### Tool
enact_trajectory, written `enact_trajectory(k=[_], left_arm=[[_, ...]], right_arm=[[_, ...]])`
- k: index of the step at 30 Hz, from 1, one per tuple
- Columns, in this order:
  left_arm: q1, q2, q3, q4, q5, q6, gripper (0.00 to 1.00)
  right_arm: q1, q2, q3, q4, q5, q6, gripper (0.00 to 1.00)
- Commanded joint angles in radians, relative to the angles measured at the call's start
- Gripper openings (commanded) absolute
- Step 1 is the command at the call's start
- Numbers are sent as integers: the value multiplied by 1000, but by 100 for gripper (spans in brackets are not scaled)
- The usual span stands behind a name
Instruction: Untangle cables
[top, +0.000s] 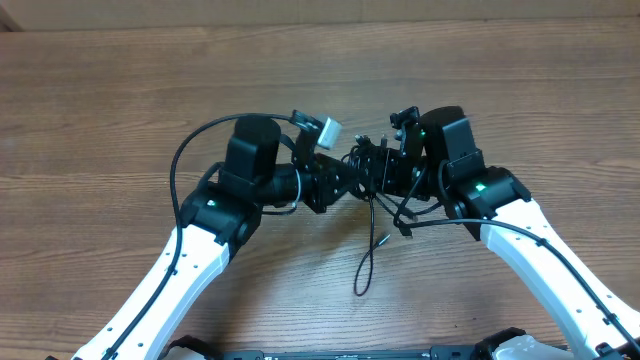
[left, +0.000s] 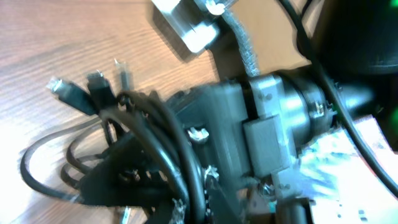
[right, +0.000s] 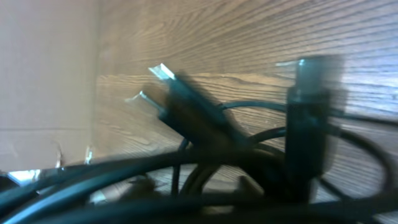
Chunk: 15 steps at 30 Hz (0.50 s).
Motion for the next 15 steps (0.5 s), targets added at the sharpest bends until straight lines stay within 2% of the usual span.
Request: enact_trajectory(k=[1, 3, 7, 15], left_arm=[[-36, -27, 22, 34, 110, -83, 4], [-36, -27, 22, 24, 67, -108, 4], [-35, -27, 22, 25, 11, -180, 4], [-35, -27, 22, -5, -214, -444, 4]], right_arm=[[-1, 19, 15, 6, 46, 15, 68], [-1, 0, 15, 3, 41, 15, 73], [-4, -90, 15, -6, 84, 16, 98], [-58, -336, 16, -196, 366, 16, 100]])
